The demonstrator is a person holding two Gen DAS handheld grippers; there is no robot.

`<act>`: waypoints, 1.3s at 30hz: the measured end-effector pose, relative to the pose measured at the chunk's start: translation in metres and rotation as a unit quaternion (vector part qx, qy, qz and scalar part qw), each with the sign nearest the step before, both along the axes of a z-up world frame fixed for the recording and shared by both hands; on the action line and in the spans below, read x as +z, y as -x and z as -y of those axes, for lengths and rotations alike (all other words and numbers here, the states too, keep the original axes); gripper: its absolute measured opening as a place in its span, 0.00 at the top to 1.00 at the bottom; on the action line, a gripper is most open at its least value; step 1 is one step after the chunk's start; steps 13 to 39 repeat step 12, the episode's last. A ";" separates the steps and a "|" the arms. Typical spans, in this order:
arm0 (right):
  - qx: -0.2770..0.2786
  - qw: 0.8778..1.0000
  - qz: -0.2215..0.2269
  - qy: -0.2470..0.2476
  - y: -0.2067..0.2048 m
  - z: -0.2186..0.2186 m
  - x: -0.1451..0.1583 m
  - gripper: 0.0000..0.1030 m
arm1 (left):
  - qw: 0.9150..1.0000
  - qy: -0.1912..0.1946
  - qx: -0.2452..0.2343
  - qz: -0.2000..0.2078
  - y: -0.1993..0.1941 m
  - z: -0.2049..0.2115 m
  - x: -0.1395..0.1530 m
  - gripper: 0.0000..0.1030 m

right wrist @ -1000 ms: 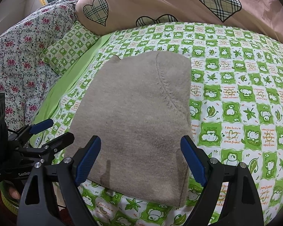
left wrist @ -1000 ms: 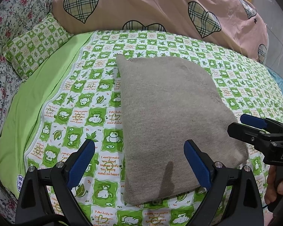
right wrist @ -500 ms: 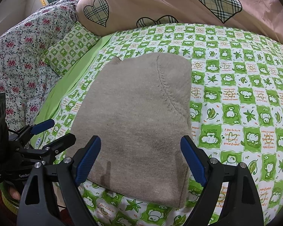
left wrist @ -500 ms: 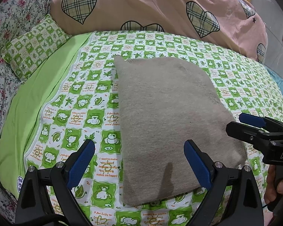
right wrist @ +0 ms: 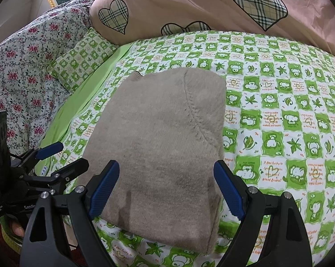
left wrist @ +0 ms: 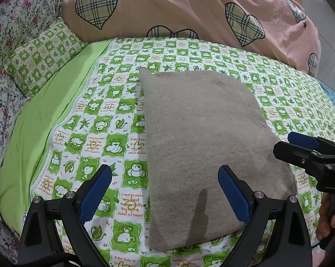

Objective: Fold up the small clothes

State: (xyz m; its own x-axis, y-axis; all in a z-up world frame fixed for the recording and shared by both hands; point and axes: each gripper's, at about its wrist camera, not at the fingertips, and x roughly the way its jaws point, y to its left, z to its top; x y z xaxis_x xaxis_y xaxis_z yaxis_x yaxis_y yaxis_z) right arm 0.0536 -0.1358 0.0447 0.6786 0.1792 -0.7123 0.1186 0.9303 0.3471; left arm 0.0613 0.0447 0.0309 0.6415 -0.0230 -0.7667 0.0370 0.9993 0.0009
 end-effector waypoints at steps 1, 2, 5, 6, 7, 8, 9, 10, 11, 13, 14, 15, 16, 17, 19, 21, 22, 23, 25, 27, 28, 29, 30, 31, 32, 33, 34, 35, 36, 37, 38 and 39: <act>0.000 1.000 0.000 0.001 -0.001 0.000 0.000 0.16 | 1.000 -0.001 0.000 0.000 -0.001 0.000 0.000 0.06; 0.000 1.000 -0.001 0.002 -0.001 0.000 -0.001 0.16 | 1.000 -0.003 -0.001 -0.001 -0.002 0.001 0.000 0.06; 0.000 1.000 -0.001 0.000 -0.003 0.001 -0.003 0.16 | 1.000 -0.004 0.000 -0.003 -0.004 0.000 0.000 0.06; 0.000 1.000 -0.001 0.000 -0.004 0.002 -0.003 0.16 | 1.000 -0.004 0.001 -0.004 -0.005 0.000 -0.001 0.06; 0.000 1.000 -0.001 0.000 -0.003 0.002 -0.004 0.16 | 1.000 -0.002 0.002 -0.005 -0.006 -0.001 0.000 0.06; -0.001 1.000 -0.002 -0.001 -0.004 0.002 -0.004 0.16 | 1.000 -0.001 0.002 -0.006 -0.006 -0.002 0.000 0.06; 0.000 1.000 -0.001 -0.001 -0.004 0.002 -0.004 0.16 | 1.000 0.000 0.004 -0.007 -0.006 -0.002 0.000 0.06; 0.000 1.000 -0.001 -0.001 -0.004 0.002 -0.004 0.16 | 1.000 -0.001 0.006 -0.005 -0.006 -0.003 0.001 0.06; 0.000 1.000 -0.001 -0.001 -0.004 0.003 -0.004 0.16 | 1.000 -0.002 0.007 -0.003 -0.005 -0.003 0.002 0.06; 0.000 1.000 0.001 -0.002 -0.004 0.003 -0.004 0.16 | 1.000 -0.003 0.009 -0.002 -0.005 -0.004 0.003 0.06; 0.000 1.000 0.001 -0.002 -0.004 0.003 -0.004 0.16 | 1.000 -0.003 0.009 -0.002 -0.005 -0.004 0.003 0.06; 0.000 1.000 0.001 -0.002 -0.004 0.003 -0.004 0.16 | 1.000 -0.003 0.009 -0.002 -0.005 -0.004 0.003 0.06; 0.000 1.000 0.001 -0.002 -0.004 0.003 -0.004 0.16 | 1.000 -0.003 0.009 -0.002 -0.005 -0.004 0.003 0.06; 0.000 1.000 0.001 -0.002 -0.004 0.003 -0.004 0.16 | 1.000 -0.003 0.009 -0.002 -0.005 -0.004 0.003 0.06; 0.000 1.000 0.001 -0.002 -0.004 0.003 -0.004 0.16 | 1.000 -0.003 0.009 -0.002 -0.005 -0.004 0.003 0.06; 0.000 1.000 0.001 -0.002 -0.004 0.003 -0.004 0.16 | 1.000 -0.003 0.009 -0.002 -0.005 -0.004 0.003 0.06; 0.000 1.000 0.001 -0.002 -0.004 0.003 -0.004 0.16 | 1.000 -0.003 0.009 -0.002 -0.005 -0.004 0.003 0.06; 0.000 1.000 0.001 -0.002 -0.004 0.003 -0.004 0.16 | 1.000 -0.003 0.009 -0.002 -0.005 -0.004 0.003 0.06; 0.000 1.000 0.001 -0.002 -0.004 0.003 -0.004 0.16 | 1.000 -0.003 0.009 -0.002 -0.005 -0.004 0.003 0.06; 0.000 1.000 0.001 -0.002 -0.004 0.003 -0.004 0.16 | 1.000 -0.003 0.009 -0.002 -0.005 -0.004 0.003 0.06; 0.000 1.000 0.001 -0.002 -0.004 0.003 -0.004 0.16 | 1.000 -0.003 0.009 -0.002 -0.005 -0.004 0.003 0.06; 0.000 1.000 0.001 -0.002 -0.004 0.003 -0.004 0.16 | 1.000 -0.003 0.009 -0.002 -0.005 -0.004 0.003 0.06; 0.000 1.000 0.001 -0.002 -0.004 0.003 -0.004 0.16 | 1.000 -0.003 0.009 -0.002 -0.005 -0.004 0.003 0.06; 0.000 1.000 0.001 -0.002 -0.004 0.003 -0.004 0.16 | 1.000 -0.003 0.009 -0.002 -0.005 -0.004 0.003 0.06; 0.000 1.000 0.001 -0.002 -0.004 0.003 -0.004 0.16 | 1.000 -0.003 0.009 -0.002 -0.005 -0.004 0.003 0.06; 0.000 1.000 0.001 -0.002 -0.004 0.003 -0.004 0.16 | 1.000 -0.003 0.009 -0.002 -0.005 -0.004 0.003 0.06; 0.000 1.000 0.001 -0.002 -0.004 0.003 -0.004 0.16 | 1.000 -0.003 0.009 -0.002 -0.005 -0.004 0.003 0.06; 0.000 1.000 0.001 -0.002 -0.004 0.003 -0.004 0.16 | 1.000 -0.003 0.009 -0.002 -0.005 -0.004 0.003 0.06; 0.000 1.000 0.001 -0.002 -0.004 0.003 -0.004 0.16 | 1.000 -0.003 0.009 -0.002 -0.005 -0.004 0.003 0.06; 0.000 1.000 0.001 -0.002 -0.004 0.003 -0.004 0.16 | 1.000 -0.003 0.009 -0.002 -0.005 -0.004 0.003 0.06; 0.000 1.000 0.001 -0.002 -0.004 0.003 -0.004 0.16 | 1.000 -0.003 0.009 -0.002 -0.005 -0.004 0.003 0.06; 0.000 1.000 0.001 -0.002 -0.004 0.003 -0.004 0.16 | 1.000 -0.003 0.009 -0.002 -0.005 -0.004 0.003 0.06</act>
